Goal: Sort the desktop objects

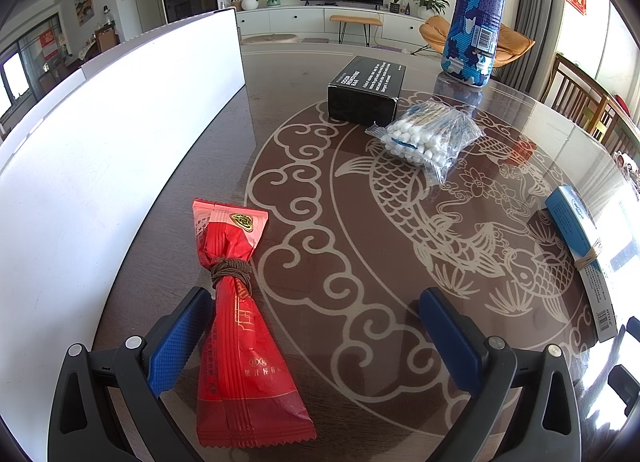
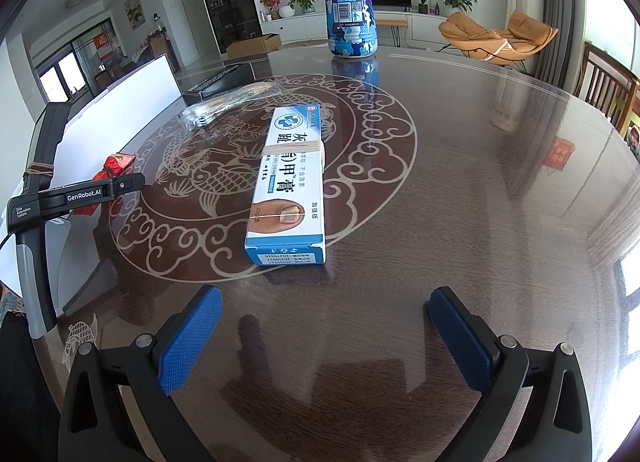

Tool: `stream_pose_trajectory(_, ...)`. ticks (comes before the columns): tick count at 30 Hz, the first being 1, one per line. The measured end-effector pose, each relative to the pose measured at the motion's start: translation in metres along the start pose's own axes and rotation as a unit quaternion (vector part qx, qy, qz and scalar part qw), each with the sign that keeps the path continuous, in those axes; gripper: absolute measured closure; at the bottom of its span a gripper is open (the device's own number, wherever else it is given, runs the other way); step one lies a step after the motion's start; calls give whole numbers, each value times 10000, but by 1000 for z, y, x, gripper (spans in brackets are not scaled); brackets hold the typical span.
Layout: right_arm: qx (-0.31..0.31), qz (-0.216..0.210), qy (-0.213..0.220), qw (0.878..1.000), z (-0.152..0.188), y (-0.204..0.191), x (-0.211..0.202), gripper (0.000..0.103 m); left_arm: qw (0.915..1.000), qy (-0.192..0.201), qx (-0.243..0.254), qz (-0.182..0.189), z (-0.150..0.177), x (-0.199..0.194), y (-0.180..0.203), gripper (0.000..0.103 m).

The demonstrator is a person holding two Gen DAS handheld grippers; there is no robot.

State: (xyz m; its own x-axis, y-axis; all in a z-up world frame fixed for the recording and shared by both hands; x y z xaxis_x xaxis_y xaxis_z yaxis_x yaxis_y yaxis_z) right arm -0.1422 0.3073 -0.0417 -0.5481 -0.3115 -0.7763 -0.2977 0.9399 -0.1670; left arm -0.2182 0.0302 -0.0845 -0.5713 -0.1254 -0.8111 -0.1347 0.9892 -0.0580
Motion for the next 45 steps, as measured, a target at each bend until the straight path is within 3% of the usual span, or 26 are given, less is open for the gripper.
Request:
stream_pose_trajectory(12, 176, -210, 193, 9994, -4, 1, -5, 0, 10000, 0, 0, 0, 0, 0, 0, 0)
stream_pose_trajectory(16, -82, -240, 355, 9990, -29, -5, -1, 0, 10000, 0, 0, 1, 0, -1, 0, 0)
stream_pose_trajectory(24, -740, -177, -370, 9964, -84, -28, 61, 0, 10000, 0, 0, 1, 0, 0, 0, 0)
stream_pose_trajectory(29, -985, -9, -606, 9933, -84, -37, 84, 0, 10000, 1, -1, 1, 0, 0, 0, 0)
stream_pose_trajectory(35, -983, 17, -328, 9946, -80, -36, 82, 0, 10000, 0, 0, 1, 0, 0, 0, 0)
stream_pose_trajectory(45, -982, 23, -327, 9946, -80, -36, 82, 0, 10000, 0, -1, 2, 0, 0, 0, 0)
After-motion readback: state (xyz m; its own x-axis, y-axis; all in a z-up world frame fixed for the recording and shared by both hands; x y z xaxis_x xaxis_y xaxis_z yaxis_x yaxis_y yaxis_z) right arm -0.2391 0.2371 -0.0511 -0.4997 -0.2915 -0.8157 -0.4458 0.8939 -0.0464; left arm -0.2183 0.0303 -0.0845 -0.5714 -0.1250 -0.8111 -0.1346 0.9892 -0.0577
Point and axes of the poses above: each gripper's, at about its wrist camera, not at the fingertips, and x roughly the way its jaws point, y to its right, z to its underside, the point moved 4 cm from there along x, roughly the way its jaws point, and after that the axes turned 4 degrees about -z, right-handed, at the moved point
